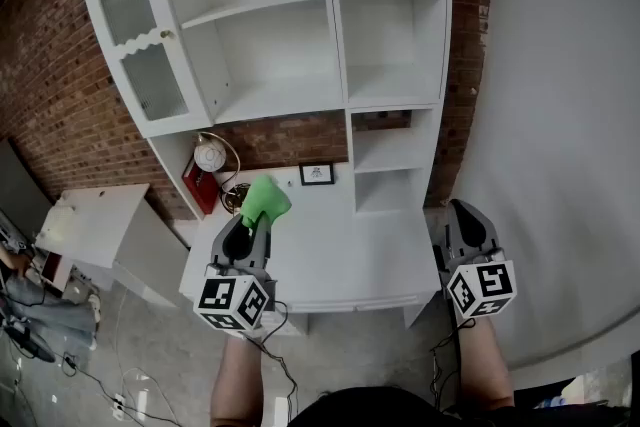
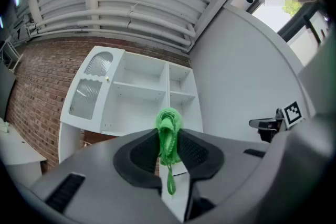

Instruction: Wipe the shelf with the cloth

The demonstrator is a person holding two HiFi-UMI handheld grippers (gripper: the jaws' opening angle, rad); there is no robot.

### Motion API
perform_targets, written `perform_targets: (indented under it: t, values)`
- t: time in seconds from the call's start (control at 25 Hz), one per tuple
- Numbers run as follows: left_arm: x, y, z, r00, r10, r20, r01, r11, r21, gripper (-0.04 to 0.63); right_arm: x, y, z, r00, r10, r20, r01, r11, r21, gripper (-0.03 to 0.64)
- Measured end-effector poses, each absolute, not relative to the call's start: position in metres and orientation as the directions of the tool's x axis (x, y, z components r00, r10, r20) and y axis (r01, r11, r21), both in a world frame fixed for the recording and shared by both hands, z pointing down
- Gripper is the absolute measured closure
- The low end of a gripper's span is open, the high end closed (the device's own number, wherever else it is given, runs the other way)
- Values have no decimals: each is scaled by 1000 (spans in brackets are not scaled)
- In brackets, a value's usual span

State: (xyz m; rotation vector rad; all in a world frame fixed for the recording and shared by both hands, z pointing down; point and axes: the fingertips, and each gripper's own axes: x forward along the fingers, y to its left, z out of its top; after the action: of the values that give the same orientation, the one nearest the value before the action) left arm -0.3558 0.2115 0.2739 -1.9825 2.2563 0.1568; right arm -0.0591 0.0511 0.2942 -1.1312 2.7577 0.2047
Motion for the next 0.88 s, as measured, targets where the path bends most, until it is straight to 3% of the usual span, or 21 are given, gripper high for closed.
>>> perform_targets:
  t: [0.4,0.88]
  values:
    - [-343,195,276,-123,-977,-174,-992,120,28,505,-43,44,300,-722,-668,-182,-686,726,53,617]
    - [-261,153,275,-118,-979,-169,-992,124,-22,505,37,3,312,-729,-658,-187,-671,741,7,617]
